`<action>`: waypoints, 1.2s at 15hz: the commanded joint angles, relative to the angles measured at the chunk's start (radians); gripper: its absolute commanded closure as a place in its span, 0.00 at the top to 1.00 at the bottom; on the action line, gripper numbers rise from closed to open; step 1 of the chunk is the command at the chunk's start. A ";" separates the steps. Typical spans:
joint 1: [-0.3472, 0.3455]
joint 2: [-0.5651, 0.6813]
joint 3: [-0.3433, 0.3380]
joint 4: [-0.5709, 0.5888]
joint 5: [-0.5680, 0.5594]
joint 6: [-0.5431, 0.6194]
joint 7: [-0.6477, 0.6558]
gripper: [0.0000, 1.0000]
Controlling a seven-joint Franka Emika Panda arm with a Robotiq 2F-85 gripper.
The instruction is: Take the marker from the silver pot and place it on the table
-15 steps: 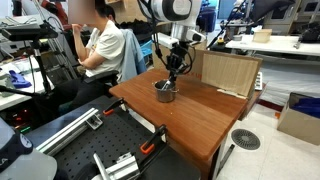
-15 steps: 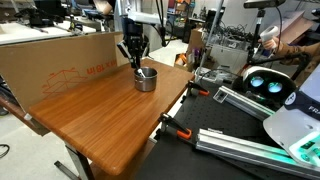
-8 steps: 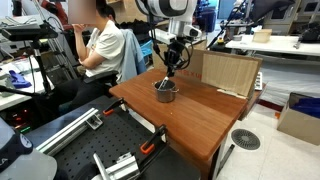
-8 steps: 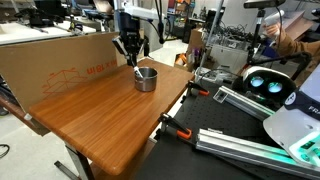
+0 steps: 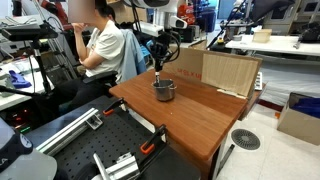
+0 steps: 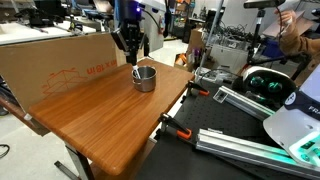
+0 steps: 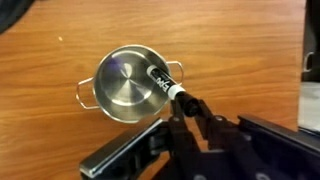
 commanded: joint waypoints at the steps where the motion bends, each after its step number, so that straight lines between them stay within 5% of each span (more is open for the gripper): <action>1: 0.015 -0.093 0.029 -0.121 0.008 0.087 -0.006 0.05; 7: 0.015 -0.202 0.047 -0.248 0.041 0.174 -0.027 0.05; 18: 0.031 -0.365 0.053 -0.359 0.165 0.160 -0.135 0.05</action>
